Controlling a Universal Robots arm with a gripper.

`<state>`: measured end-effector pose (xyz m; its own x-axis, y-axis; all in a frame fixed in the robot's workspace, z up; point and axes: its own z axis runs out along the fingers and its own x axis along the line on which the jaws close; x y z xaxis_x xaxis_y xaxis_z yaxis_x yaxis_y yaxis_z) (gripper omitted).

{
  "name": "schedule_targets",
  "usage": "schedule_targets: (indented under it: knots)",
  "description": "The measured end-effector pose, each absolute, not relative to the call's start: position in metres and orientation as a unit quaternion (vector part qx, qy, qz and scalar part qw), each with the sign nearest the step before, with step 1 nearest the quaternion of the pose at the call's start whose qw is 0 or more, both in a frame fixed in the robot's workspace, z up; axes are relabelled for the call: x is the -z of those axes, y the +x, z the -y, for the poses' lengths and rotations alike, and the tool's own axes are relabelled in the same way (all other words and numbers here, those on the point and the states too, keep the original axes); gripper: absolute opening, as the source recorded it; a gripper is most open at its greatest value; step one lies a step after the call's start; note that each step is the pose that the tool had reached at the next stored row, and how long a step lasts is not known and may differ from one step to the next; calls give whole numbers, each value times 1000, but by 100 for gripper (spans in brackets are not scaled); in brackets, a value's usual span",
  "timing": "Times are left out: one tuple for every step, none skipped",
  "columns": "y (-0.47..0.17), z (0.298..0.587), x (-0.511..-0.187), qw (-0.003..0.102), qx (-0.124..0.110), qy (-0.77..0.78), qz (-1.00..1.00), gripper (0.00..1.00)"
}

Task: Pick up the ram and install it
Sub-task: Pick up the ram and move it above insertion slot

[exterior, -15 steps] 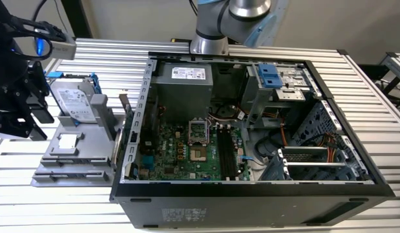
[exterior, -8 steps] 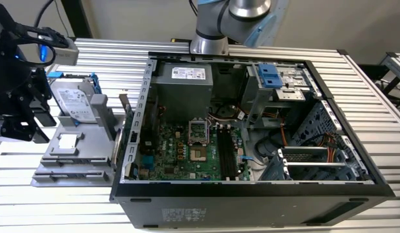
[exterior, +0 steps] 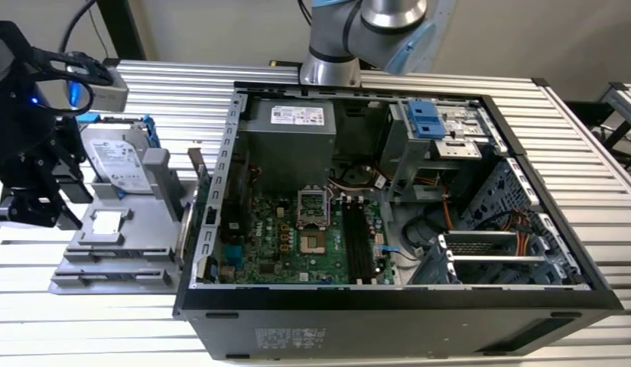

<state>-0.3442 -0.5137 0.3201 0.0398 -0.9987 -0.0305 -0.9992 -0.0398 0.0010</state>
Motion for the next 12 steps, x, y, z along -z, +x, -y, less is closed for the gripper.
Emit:
schedule_targets:
  knots:
    - [-344, 514, -319, 10, -11, -721, -693, 100]
    - [-344, 513, -318, 10, -11, -721, -693, 100]
    - [-344, 513, -317, 10, -11, -721, -693, 100]
    - [-344, 513, -316, 10, -11, -721, -693, 100]
    - [-344, 513, -316, 10, -11, -721, -693, 100]
    - [-344, 512, -315, 10, -11, -721, -693, 100]
    - [-345, 512, -314, 10, -11, -721, -693, 100]
    - [-345, 512, -313, 10, -11, -721, -693, 100]
    - [-345, 512, -312, 10, -11, -721, -693, 100]
    - [-345, 512, -311, 10, -11, -721, -693, 100]
    - [-345, 511, -311, 10, -11, -721, -693, 100]
    - [-345, 511, -310, 10, -11, -721, -693, 100]
